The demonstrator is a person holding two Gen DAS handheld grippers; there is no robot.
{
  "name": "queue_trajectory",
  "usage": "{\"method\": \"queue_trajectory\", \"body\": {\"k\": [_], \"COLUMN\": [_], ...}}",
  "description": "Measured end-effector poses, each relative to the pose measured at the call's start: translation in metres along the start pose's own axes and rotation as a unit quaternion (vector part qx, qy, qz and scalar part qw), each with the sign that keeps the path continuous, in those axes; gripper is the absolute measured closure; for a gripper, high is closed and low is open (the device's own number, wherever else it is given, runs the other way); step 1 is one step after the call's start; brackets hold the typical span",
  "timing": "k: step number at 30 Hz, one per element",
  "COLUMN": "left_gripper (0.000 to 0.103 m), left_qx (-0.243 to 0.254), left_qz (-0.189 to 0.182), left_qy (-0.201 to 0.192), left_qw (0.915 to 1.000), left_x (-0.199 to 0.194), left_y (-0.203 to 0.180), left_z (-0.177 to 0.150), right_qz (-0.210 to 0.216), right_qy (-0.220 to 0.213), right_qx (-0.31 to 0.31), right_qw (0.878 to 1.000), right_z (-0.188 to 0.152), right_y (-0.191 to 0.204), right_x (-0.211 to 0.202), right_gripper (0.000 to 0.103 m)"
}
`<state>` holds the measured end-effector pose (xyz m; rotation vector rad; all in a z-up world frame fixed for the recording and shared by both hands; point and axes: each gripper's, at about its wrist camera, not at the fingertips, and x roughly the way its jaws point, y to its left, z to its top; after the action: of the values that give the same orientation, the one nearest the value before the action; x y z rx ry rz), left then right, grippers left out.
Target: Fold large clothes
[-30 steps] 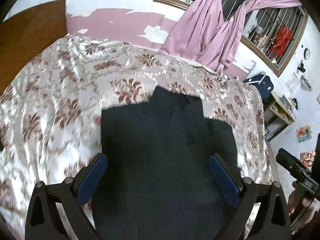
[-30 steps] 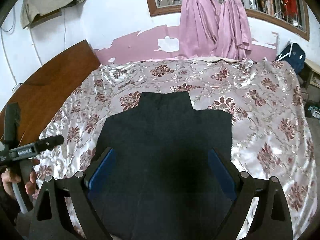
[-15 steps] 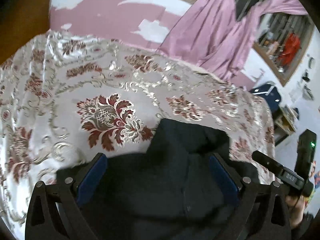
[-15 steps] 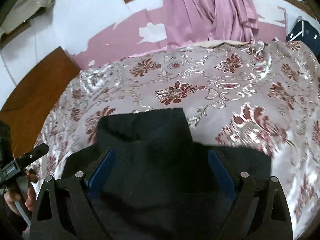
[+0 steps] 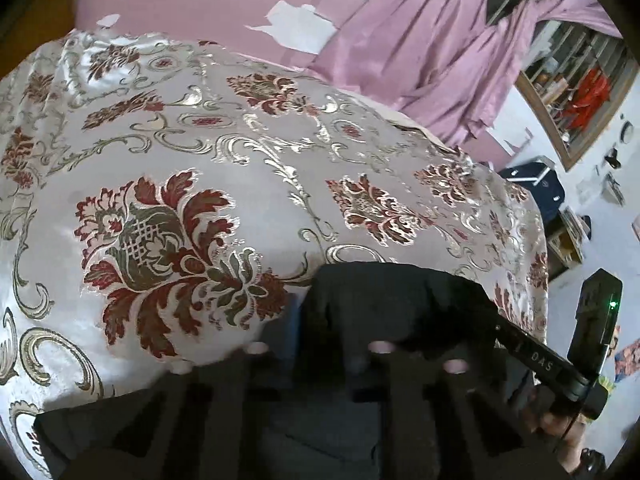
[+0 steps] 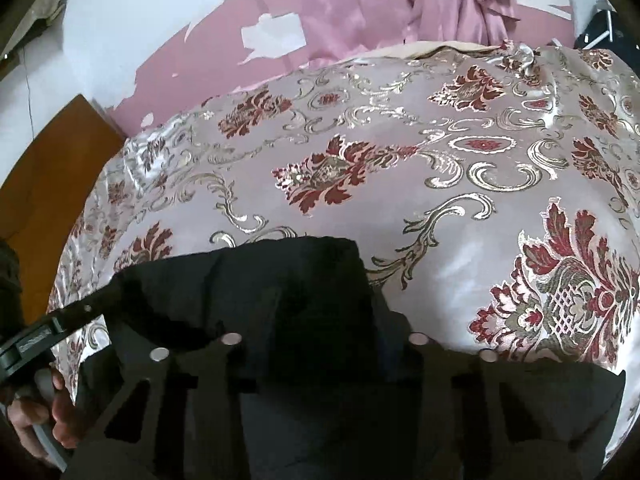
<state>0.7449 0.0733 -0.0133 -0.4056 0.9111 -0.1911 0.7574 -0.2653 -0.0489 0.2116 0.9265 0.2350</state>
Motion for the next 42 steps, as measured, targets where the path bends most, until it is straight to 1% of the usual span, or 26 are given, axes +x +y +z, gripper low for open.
{"method": "queue_trajectory", "body": {"k": [2,6,11,13,14,16,19,21,24,29,32,34,37,39,42], "left_gripper": [0.095,0.096,0.097,0.097,0.097,0.098,0.098,0.098,0.098,0.098,0.098,0.098,0.098,0.098,0.098], "left_qx": [0.023,0.054,0.093,0.104,0.112,0.124,0.13,0.141,0.16,0.168,0.172,0.17,0.157,0.16,0.164], "left_qz": [0.006,-0.014,-0.024,-0.025,-0.019,0.006,0.026,0.035,0.046,0.06,0.065,0.064,0.054,0.053,0.05], "left_qy": [-0.012,-0.043,-0.061,-0.057,-0.053,-0.033,-0.002,0.013,0.031,0.052,0.041,0.027,-0.004,-0.023,-0.034], "left_qw": [0.9997,0.9975,0.9935,0.9926,0.9922,0.9917,0.9912,0.9894,0.9855,0.9826,0.982,0.9831,0.9861,0.9854,0.9847], "left_x": [-0.009,-0.043,-0.093,-0.107,-0.112,-0.118,-0.117,-0.113,-0.104,-0.081,-0.069,-0.066,-0.063,-0.065,-0.068], "left_y": [-0.006,-0.011,-0.01,-0.01,-0.011,-0.013,-0.012,-0.014,-0.017,-0.011,-0.008,-0.005,0.0,0.0,-0.001], "left_z": [-0.004,-0.015,-0.039,-0.051,-0.057,-0.073,-0.095,-0.109,-0.13,-0.152,-0.163,-0.166,-0.177,-0.183,-0.183], "right_qz": [0.002,0.011,0.018,0.02,0.021,0.014,0.002,-0.011,-0.012,-0.021,-0.023,-0.025,-0.029,-0.029,-0.023], "right_qy": [-0.013,-0.035,-0.07,-0.08,-0.084,-0.086,-0.072,-0.061,-0.039,-0.011,-0.002,-0.006,-0.021,-0.034,-0.048], "right_qx": [-0.005,-0.026,-0.07,-0.089,-0.103,-0.129,-0.17,-0.183,-0.175,-0.17,-0.167,-0.166,-0.162,-0.159,-0.151], "right_qw": [1.0,0.999,0.995,0.993,0.991,0.988,0.983,0.981,0.984,0.985,0.986,0.986,0.986,0.986,0.987], "right_z": [-0.002,-0.008,-0.022,-0.032,-0.039,-0.05,-0.072,-0.084,-0.098,-0.121,-0.132,-0.14,-0.148,-0.152,-0.157], "right_y": [-0.001,-0.008,-0.015,-0.018,-0.018,-0.017,-0.015,-0.019,-0.03,-0.04,-0.045,-0.043,-0.043,-0.043,-0.046], "right_x": [-0.006,-0.034,-0.082,-0.102,-0.113,-0.126,-0.138,-0.14,-0.137,-0.115,-0.099,-0.091,-0.085,-0.084,-0.082], "right_gripper": [0.087,0.093,0.096,0.097,0.097,0.098,0.099,0.099,0.099,0.1,0.099,0.099,0.099,0.099,0.099]}}
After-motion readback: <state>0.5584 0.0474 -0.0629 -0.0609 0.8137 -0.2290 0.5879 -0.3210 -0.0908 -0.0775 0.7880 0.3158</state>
